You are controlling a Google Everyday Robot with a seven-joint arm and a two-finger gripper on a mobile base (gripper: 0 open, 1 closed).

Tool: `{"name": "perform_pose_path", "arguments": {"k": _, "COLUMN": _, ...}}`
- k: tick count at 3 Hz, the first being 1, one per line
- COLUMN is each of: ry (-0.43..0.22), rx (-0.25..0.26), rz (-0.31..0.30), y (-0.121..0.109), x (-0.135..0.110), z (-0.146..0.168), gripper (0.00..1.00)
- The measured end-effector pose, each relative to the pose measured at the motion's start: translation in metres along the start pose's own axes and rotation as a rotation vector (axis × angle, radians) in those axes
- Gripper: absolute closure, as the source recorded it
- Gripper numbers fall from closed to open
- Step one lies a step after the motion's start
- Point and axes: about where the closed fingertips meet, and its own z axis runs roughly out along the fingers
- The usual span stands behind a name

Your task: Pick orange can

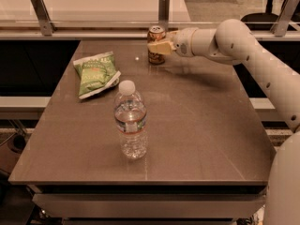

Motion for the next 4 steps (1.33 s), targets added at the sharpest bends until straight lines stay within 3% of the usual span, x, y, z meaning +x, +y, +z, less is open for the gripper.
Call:
{"name": "perform_pose_path", "arguments": {"k": 1, "ry": 0.0, "rx": 0.0, "rz": 0.0, "y": 0.0, "x": 0.0, "z": 0.0, "gripper": 1.0}}
{"name": "perform_pose_path", "arguments": {"k": 2, "ry": -0.018, "rx": -0.035, "rz": -0.019, "y": 0.005, "x": -0.012, "z": -0.009, "gripper": 1.0}}
{"name": "perform_pose_path", "arguments": {"k": 4, "ry": -0.052, "rx": -0.051, "rz": -0.119, "y": 0.016, "x": -0.058, "z": -0.049, "gripper": 1.0}}
